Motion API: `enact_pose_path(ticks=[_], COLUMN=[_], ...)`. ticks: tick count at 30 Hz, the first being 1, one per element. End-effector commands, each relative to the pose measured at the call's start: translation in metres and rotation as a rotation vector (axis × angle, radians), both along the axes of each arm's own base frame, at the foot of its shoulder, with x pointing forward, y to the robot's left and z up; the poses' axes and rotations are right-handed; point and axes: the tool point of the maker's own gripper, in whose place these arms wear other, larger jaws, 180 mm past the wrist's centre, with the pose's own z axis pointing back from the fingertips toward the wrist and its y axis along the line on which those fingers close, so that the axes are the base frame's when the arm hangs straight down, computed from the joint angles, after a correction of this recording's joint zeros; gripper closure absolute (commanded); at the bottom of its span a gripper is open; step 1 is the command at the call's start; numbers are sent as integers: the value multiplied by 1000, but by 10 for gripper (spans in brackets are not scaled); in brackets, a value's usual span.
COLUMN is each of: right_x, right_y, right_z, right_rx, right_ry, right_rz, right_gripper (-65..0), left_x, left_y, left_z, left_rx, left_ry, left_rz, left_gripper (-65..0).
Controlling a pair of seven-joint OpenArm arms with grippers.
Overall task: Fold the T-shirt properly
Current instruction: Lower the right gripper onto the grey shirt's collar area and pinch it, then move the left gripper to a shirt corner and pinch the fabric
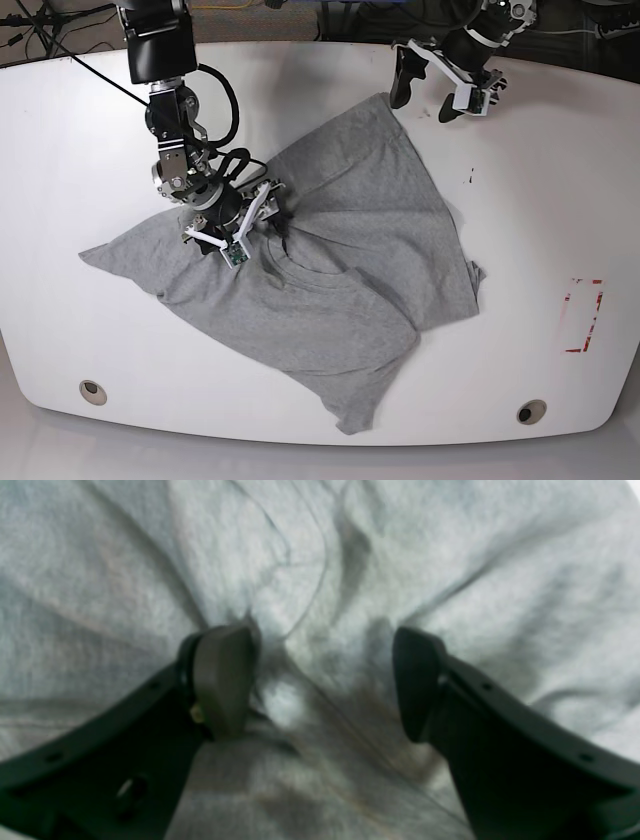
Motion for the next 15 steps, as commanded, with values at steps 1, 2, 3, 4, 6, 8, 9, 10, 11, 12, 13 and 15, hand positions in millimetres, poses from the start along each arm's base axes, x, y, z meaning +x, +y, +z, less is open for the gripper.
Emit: enact_pose_path(ticks=[1,2,3,4,6,8,9,10,11,12,13,15], right_x=[13,13,13,13,13,13,13,13,15,15,16,16], right_y=[4,6,8,10,11,11,11,11,10,10,10,9], right_z=[14,14,15,15,16,17,17,18,19,19,19,20], right_rx=[25,28,32,34,35,34,34,34,33,32,32,30], right_ry=[-55,-59,-65,-68,-74,-76,-78,-79,-82,-82,-84,-84], right_rz=[8,12,18,23,28,31,31,31,31,30,28,28], right_gripper=[-414,-412,-403,-388,-336,-254,-228,-163,-113,-78,-33,0], left_x=[4,4,4,4,4,4,4,4,4,4,4,4], left_y=[-1,-1,-2,-2,-2,-3,-3,-4,-4,-4,-4,-5], left_z=[10,10,10,10,10,10,10,10,10,10,10,10], left_rx=[-17,-17,-18,-18,-19,-20,-20,-21,-22,-23,-26,-28], left_ry=[-38,-38,-38,-38,-38,-37,-37,-37,-37,-37,-37,-37], left_rz=[2,2,1,1,0,-1,-1,-2,-4,-2,-1,-1], left_gripper=[-453,-453,-453,-453,-453,-454,-454,-456,-456,-456,-457,-458])
